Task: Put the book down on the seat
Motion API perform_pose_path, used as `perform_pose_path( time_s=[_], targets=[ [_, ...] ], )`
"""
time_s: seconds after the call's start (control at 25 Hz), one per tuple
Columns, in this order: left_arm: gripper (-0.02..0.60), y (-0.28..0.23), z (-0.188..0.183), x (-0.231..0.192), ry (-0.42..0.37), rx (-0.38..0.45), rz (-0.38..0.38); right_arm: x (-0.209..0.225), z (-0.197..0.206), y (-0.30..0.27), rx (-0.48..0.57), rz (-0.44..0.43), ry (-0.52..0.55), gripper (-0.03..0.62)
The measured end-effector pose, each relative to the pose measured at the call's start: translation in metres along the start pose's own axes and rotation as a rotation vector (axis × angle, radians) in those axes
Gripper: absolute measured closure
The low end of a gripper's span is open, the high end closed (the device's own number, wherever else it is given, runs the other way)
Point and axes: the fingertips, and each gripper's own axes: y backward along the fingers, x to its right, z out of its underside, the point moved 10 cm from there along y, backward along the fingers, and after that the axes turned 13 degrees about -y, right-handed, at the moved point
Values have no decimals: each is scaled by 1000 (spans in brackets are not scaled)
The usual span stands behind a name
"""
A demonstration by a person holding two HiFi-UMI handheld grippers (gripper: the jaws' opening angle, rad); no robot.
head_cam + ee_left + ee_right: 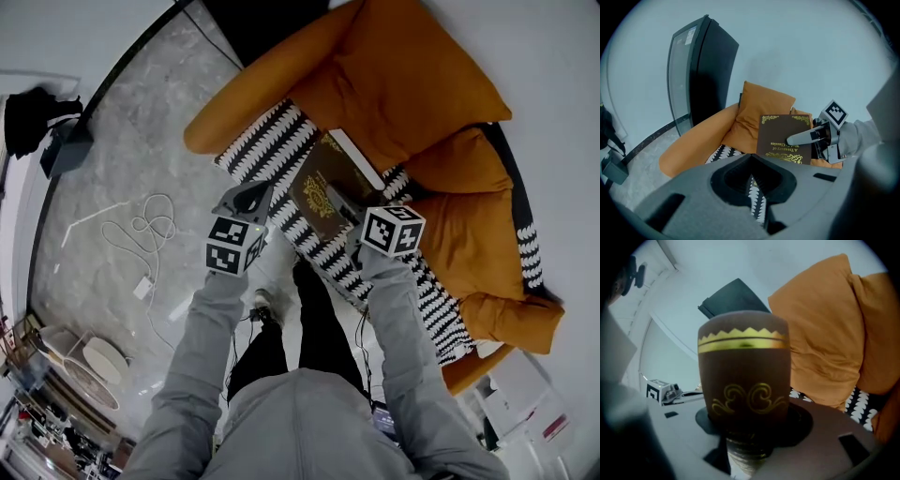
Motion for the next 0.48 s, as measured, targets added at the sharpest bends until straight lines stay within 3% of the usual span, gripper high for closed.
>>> perform_pose_path(
  time_s=[0.2,0.48],
  targets=[
    [557,-23,16,-21,39,-21,-2,34,2,-56,-70,-9,-95,352],
    [557,-42,47,-17,71,-50,-3,85,32,-102,-144,27,-199,352]
  ],
)
